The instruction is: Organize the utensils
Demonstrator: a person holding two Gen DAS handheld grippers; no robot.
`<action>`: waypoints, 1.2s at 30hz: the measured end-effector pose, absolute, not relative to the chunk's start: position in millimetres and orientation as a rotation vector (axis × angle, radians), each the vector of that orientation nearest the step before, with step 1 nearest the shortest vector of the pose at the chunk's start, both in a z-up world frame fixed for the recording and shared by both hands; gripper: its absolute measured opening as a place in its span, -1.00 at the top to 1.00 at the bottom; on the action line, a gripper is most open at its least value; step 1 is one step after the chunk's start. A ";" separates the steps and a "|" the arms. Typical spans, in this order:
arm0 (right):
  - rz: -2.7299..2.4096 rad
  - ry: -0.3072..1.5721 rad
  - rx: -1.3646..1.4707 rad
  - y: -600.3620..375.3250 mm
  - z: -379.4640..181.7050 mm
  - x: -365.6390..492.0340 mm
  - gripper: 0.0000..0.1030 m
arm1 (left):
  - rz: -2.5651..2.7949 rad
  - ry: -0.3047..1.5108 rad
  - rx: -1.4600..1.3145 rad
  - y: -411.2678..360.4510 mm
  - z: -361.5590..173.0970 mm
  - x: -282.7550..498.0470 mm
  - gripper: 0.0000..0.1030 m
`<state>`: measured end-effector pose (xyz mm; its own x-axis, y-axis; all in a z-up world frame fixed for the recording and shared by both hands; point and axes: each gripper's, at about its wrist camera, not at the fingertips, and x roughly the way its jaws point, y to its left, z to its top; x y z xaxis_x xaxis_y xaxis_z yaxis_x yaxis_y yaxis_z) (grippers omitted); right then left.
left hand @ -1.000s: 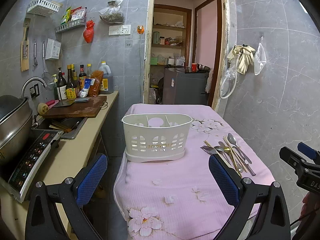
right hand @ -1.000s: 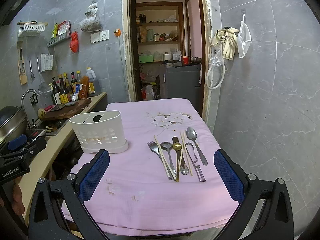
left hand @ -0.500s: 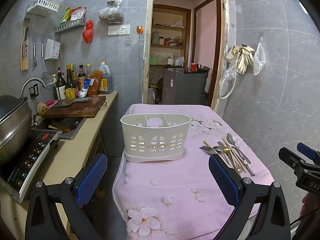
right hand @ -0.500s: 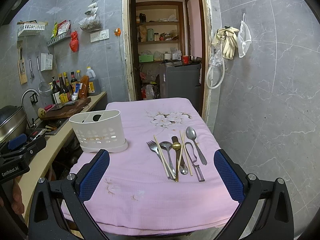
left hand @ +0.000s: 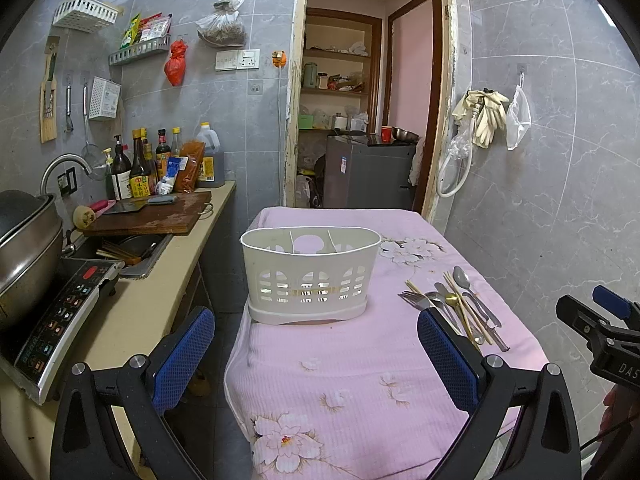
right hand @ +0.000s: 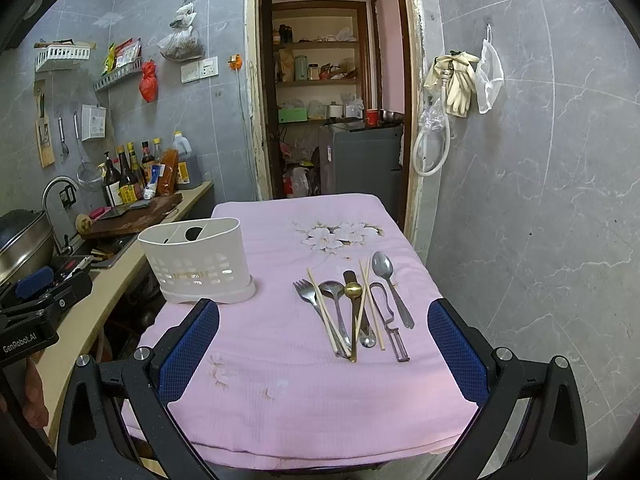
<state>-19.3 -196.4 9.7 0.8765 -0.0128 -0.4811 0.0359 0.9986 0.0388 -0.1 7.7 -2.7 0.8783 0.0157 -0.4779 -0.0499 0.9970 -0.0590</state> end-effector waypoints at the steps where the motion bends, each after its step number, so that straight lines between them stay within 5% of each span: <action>1: -0.025 0.502 0.048 -196.9 9.2 -19.2 -0.98 | 0.033 0.497 -0.070 7.4 -2.6 0.1 -0.99; 36: -0.028 0.530 0.049 -200.8 1.9 -16.5 -0.98 | 0.032 0.505 -0.072 6.7 -3.5 -0.4 -0.99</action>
